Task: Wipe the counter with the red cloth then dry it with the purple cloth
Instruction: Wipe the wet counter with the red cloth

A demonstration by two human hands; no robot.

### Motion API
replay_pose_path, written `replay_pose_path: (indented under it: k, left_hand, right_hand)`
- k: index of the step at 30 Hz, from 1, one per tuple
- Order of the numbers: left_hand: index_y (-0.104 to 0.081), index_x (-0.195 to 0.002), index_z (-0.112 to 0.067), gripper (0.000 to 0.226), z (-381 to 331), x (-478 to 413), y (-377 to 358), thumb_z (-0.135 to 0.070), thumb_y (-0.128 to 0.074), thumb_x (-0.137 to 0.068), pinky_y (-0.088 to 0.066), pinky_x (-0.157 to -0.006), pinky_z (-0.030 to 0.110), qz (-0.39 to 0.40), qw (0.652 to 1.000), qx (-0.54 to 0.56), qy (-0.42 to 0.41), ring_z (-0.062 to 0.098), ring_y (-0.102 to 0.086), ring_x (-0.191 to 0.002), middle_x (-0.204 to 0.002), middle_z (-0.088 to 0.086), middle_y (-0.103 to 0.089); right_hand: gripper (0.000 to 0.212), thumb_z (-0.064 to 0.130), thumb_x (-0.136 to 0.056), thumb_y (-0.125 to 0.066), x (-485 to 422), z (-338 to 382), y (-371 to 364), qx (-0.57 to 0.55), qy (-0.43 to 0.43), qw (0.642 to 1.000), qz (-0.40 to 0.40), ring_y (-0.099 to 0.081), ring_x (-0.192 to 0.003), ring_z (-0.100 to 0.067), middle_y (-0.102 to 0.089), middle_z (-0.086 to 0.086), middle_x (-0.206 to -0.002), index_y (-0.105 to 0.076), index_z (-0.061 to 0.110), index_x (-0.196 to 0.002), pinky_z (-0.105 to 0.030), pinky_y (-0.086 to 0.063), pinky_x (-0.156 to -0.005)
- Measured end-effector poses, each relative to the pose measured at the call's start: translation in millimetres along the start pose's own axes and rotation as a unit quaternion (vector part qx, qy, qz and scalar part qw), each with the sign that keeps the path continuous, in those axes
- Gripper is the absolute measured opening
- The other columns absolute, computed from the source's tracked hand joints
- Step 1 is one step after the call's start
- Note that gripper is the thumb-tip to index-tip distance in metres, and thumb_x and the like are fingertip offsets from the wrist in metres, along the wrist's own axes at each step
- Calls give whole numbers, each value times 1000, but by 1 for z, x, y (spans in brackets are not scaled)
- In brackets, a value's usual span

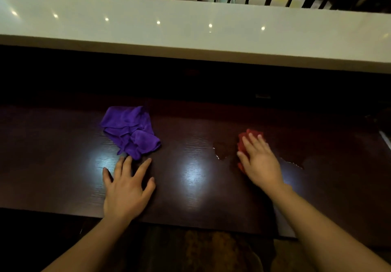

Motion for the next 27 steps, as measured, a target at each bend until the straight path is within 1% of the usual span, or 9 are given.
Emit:
replay_pose_path:
  k: [3, 7, 10, 14, 16, 20, 22, 25, 27]
  left_hand:
    - [-35, -146, -42, 63, -3, -1, -2, -62, -31, -86, -8, -115, 64, 12, 1000, 0, -15, 27, -13, -148, -153, 13, -33]
    - [-33, -149, -39, 67, -8, 0, -2, -62, -27, -86, -4, -117, 62, 23, 999, -2, -42, 29, -10, -150, -155, 13, -33]
    - [-33, -149, -38, 67, -8, -1, -3, -61, -27, -87, -5, -118, 62, 21, 999, -2, -48, 30, -12, -149, -155, 14, -34]
    - [-32, -149, -40, 65, -8, -1, -1, -61, -24, -88, -5, -118, 60, 18, 999, -4, -40, 29, -11, -149, -155, 13, -33]
    - [-32, -149, -41, 63, -9, -2, 0, -60, -21, -89, -5, -118, 59, 22, 999, -4, -36, 28, -11, -150, -156, 12, -32]
    - [-46, -143, -29, 63, -17, 2, 7, -54, -26, -89, -16, -115, 62, 10, 999, 1, -31, 37, -27, -142, -146, 23, -39]
    - [-55, -136, -19, 59, -27, 3, 9, -47, -37, -87, -26, -108, 66, -7, 1000, 7, -19, 41, -40, -130, -136, 27, -44]
    - [-54, -133, -18, 52, -60, -1, 1, -42, -55, -87, -24, -106, 72, -5, 999, 30, -16, 38, -40, -127, -134, 21, -44]
    - [-47, -139, -27, 54, -82, -6, -8, -47, -50, -89, -14, -107, 76, 7, 999, 34, -41, 33, -32, -136, -143, 15, -39]
  right_hand:
    - [59, 44, -99, -41, -17, 3, -3, -8, -70, 998, -3, -15, -148, -32, -25, -9, -160, -33, 14, -149, -43, -12, -122]
    - [59, 44, -96, -38, 50, 43, -13, -5, 46, 999, -22, -24, -146, -31, -34, -9, -156, -40, 13, -146, -46, -24, -119]
    - [53, 38, -95, -41, 53, 41, -13, -16, 69, 997, -21, -29, -145, -28, -41, -7, -152, -46, 15, -142, -46, -29, -117]
    - [51, 29, -98, -46, -1, 25, -3, -30, -52, 998, -35, -19, -148, -29, -31, -8, -157, -39, 13, -146, -41, -15, -121]
    - [51, 29, -98, -46, 7, 35, -4, -44, -63, 996, -39, -20, -148, -31, -32, -9, -157, -39, 12, -146, -42, -15, -122]
    - [53, 39, -94, -42, 96, 92, -20, -21, 103, 994, -20, -31, -144, -29, -42, -5, -152, -47, 16, -141, -45, -27, -118]
    - [50, 37, -93, -45, 93, 84, -22, -22, 135, 991, 1, -35, -142, -28, -45, -4, -149, -50, 18, -139, -45, -32, -116]
    - [47, 24, -93, -56, 44, 43, -5, -37, 32, 998, -40, -35, -142, -33, -45, -10, -149, -52, 11, -138, -46, -29, -117]
    - [48, 24, -97, -52, 14, 21, 3, -45, -54, 996, -47, -24, -146, -30, -37, -9, -154, -45, 12, -143, -41, -20, -120]
Point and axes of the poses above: each hand's wrist, its own x-axis away from the middle knuckle, its own y-axis out of the back of the hand, z = x × y, the point moved 10 cm from there along -x, towards the middle knuckle
